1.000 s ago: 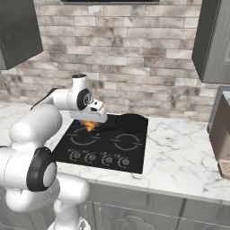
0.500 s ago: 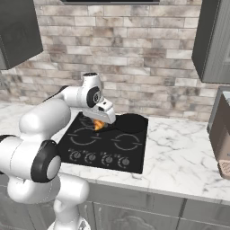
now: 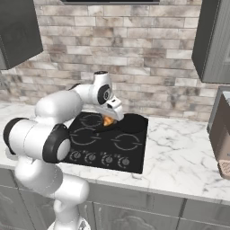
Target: Pick the croissant and place it on the pan. Then turn on the stove to warm the croissant.
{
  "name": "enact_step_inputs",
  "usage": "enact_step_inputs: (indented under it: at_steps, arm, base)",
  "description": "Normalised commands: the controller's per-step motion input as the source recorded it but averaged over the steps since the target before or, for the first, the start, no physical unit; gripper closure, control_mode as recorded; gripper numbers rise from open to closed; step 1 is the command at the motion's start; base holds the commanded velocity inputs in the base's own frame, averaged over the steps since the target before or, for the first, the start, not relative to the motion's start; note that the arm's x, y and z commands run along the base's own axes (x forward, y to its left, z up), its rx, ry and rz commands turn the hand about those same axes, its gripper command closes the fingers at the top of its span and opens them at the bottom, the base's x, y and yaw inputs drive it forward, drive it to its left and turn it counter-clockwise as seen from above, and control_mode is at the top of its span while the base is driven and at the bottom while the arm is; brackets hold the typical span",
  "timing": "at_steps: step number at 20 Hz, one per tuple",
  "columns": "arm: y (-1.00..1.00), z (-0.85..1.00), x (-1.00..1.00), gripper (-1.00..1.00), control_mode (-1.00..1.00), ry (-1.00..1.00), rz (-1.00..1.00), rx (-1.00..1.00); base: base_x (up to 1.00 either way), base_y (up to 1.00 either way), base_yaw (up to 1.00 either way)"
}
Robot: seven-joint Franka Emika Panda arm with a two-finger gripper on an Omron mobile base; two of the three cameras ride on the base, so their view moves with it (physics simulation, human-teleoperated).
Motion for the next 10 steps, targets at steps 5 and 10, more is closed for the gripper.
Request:
enact_step_inputs:
  at_steps: [5, 10]
  arm:
    - [-0.22, -0.02, 0.76, 1.0, -1.0, 0.0, -0.04, 0.0]
    - [-0.17, -0.16, 0.54, 1.0, -1.0, 0.0, 0.0, 0.01]
  base:
    - [0.0, 0.0, 0.0]
    - [0.0, 0.0, 0.0]
